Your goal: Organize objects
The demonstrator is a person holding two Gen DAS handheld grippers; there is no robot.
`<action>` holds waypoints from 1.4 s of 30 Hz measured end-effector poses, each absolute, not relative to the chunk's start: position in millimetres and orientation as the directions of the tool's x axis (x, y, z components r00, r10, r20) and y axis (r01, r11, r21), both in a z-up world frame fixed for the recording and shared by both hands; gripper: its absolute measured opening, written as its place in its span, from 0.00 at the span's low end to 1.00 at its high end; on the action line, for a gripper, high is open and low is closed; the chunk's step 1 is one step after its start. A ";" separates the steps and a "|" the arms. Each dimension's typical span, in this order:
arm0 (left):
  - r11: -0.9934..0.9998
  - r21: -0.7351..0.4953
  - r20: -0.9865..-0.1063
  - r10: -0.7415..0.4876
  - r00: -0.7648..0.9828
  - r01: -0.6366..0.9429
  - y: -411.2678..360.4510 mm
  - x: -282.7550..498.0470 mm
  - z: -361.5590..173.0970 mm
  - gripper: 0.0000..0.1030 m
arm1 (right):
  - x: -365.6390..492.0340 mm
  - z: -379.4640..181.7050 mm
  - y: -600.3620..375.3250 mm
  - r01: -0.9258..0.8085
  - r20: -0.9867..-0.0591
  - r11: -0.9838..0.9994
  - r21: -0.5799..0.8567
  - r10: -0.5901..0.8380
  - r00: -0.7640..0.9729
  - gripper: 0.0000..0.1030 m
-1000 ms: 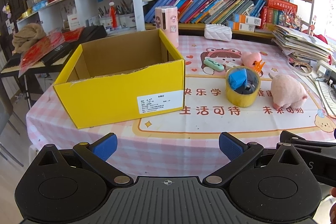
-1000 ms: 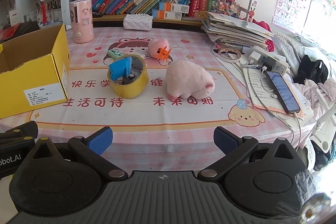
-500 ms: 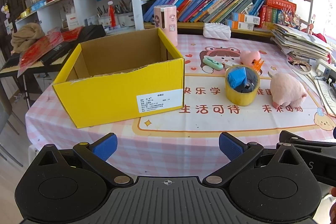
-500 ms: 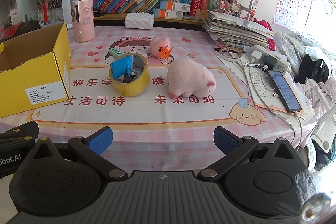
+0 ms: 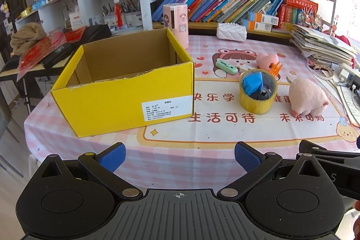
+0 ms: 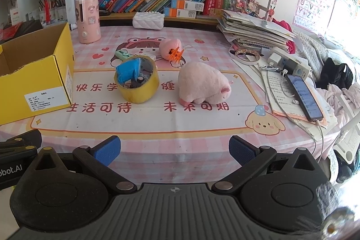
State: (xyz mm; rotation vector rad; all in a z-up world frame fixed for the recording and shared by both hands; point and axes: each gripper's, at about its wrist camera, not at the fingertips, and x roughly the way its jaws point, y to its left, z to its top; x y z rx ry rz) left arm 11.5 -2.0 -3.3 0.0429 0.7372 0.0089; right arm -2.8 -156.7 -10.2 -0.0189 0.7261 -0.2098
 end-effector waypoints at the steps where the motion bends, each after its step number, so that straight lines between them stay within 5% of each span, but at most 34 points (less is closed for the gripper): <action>1: 0.999 0.041 -0.673 0.022 0.739 0.007 -2.5 13.0 -3.7 1.00 | -2.3 -10.3 -157.0 0.183 -0.657 0.979 -0.090 -0.196 0.728 1.00; 42: 0.999 -0.040 -0.723 -0.025 0.690 -0.005 -64.8 98.1 -29.1 1.00 | 111.0 -34.1 -235.6 0.036 -0.701 0.993 -0.111 -0.103 0.706 0.98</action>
